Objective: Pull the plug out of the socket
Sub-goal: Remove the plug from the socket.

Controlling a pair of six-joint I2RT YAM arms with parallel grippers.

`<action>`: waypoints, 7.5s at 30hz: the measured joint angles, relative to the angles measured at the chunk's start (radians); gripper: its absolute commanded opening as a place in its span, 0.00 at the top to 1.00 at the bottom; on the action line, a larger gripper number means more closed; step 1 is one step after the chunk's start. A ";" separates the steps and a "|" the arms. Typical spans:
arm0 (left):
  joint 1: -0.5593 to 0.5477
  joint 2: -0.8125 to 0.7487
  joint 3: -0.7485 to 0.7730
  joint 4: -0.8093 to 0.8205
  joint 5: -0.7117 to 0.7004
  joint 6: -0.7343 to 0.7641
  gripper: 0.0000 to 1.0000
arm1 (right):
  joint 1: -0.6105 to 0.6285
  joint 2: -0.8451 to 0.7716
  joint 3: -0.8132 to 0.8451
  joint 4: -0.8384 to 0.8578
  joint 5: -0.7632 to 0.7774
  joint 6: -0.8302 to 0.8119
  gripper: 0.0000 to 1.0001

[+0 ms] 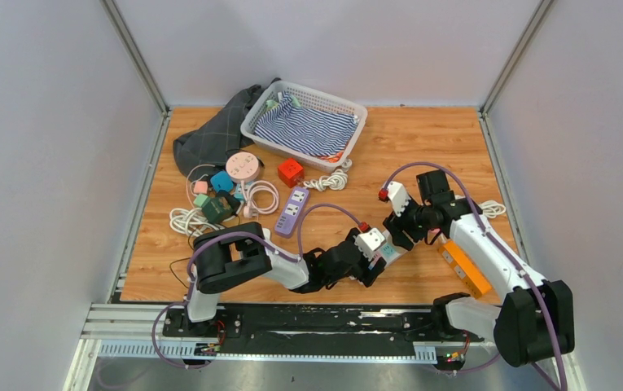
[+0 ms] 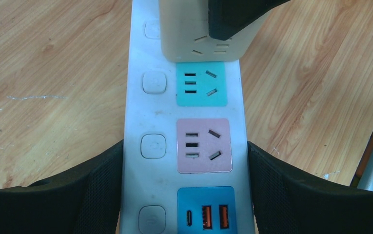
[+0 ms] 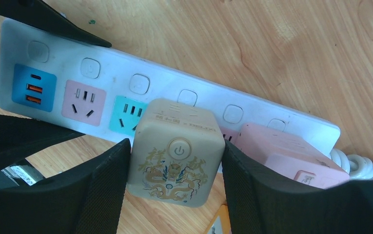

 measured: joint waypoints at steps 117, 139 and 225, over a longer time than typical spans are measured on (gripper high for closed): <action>-0.006 0.000 -0.005 0.006 -0.005 -0.013 1.00 | 0.003 0.039 0.044 -0.064 -0.043 -0.003 1.00; -0.008 -0.007 -0.013 0.016 0.008 -0.025 1.00 | 0.032 -0.010 0.043 -0.103 0.001 -0.005 1.00; -0.015 -0.177 0.408 -0.715 -0.008 0.158 0.00 | -0.286 -0.328 0.031 -0.021 0.050 0.145 0.11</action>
